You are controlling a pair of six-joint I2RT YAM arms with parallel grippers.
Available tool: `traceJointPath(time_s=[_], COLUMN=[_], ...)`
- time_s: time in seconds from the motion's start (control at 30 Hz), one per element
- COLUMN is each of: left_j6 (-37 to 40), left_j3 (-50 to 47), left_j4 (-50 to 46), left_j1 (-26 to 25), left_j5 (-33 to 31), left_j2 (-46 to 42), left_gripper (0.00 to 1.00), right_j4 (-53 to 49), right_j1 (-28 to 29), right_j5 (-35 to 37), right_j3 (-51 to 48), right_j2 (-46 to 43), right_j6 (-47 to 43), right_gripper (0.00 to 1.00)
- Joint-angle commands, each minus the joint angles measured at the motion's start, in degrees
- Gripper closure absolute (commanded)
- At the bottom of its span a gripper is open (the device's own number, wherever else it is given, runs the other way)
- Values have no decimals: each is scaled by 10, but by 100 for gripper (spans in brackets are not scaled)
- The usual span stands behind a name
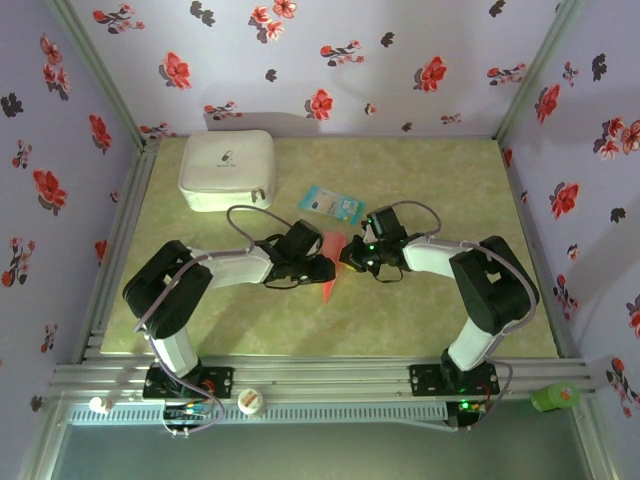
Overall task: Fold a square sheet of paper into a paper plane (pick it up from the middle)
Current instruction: Move a paper plane to the center of the table.
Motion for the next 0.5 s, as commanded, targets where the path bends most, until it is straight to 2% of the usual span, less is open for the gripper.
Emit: traceJointPath(time_s=[0.0, 0.47], left_j6=[15, 26], left_j3=[17, 33], left_j4=[-1, -10], left_j1=[0, -2], left_j5=[12, 18], left_j2=[11, 28], left_gripper=[70, 72], right_j4=[-5, -7], right_j1=[2, 2], right_j5=[7, 9], right_j3=[10, 9], right_j2=[4, 0], right_j6=[-5, -4], right_gripper=[89, 89])
